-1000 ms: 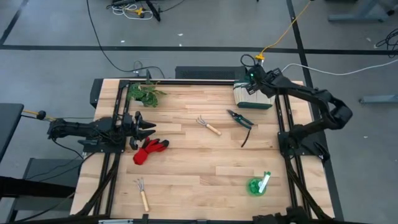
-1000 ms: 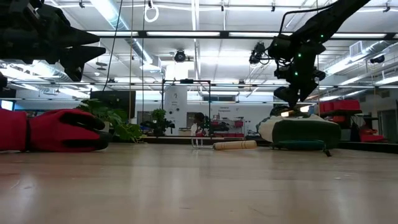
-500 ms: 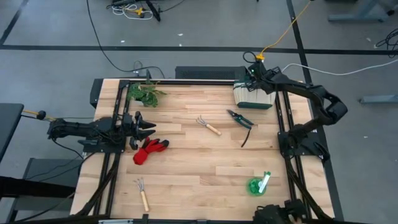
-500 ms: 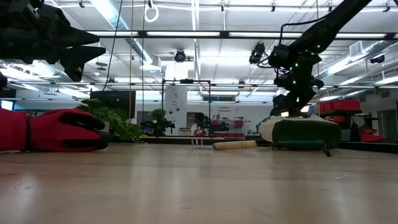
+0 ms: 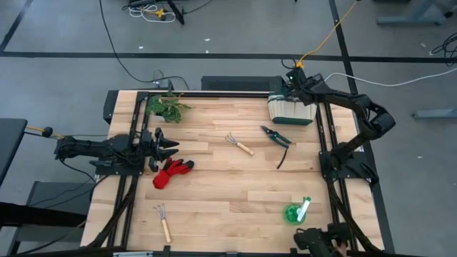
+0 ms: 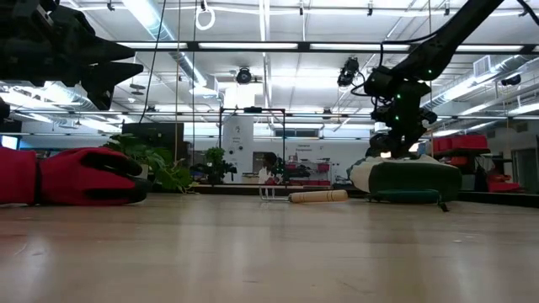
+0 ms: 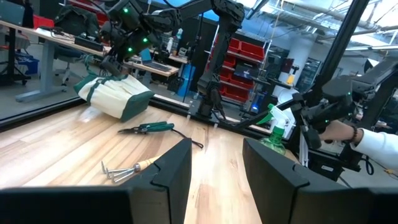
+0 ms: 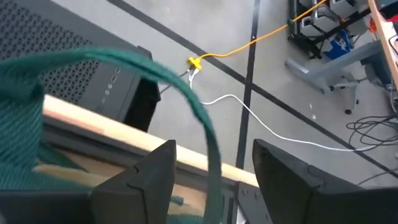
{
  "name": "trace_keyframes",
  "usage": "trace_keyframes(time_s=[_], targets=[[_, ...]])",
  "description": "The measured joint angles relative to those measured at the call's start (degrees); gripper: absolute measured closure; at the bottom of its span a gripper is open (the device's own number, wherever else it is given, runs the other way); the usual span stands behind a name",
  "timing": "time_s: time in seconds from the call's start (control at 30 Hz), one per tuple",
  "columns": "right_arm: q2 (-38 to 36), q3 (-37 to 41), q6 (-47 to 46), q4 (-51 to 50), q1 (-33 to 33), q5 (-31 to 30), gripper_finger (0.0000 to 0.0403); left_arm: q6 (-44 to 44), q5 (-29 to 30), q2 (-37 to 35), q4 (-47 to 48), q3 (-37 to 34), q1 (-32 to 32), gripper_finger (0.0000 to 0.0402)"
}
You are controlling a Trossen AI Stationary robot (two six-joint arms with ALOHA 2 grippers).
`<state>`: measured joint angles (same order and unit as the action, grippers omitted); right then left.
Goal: Pick & Place Garden tools in Gardening bag
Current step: Prepare the green gardening bag
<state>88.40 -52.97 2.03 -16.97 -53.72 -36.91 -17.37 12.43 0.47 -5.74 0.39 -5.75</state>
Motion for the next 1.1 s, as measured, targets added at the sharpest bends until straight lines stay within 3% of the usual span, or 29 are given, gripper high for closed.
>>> trace_keyframes(time_s=[0.53,0.93,1.1], targets=[[4.6,0.0,3.1,4.6,-1.4,1.7,0.0198,0.1,0.0,0.0,0.0,0.0,0.0,0.0250],[4.7,0.0,4.4,6.6,-2.7,0.1,0.0305,0.2,0.0,0.0,0.0,0.0,0.0,0.0250],[4.7,0.0,4.5,5.2,-2.8,-3.9,0.0333,0.2,0.0,0.0,0.0,0.0,0.0,0.0250]])
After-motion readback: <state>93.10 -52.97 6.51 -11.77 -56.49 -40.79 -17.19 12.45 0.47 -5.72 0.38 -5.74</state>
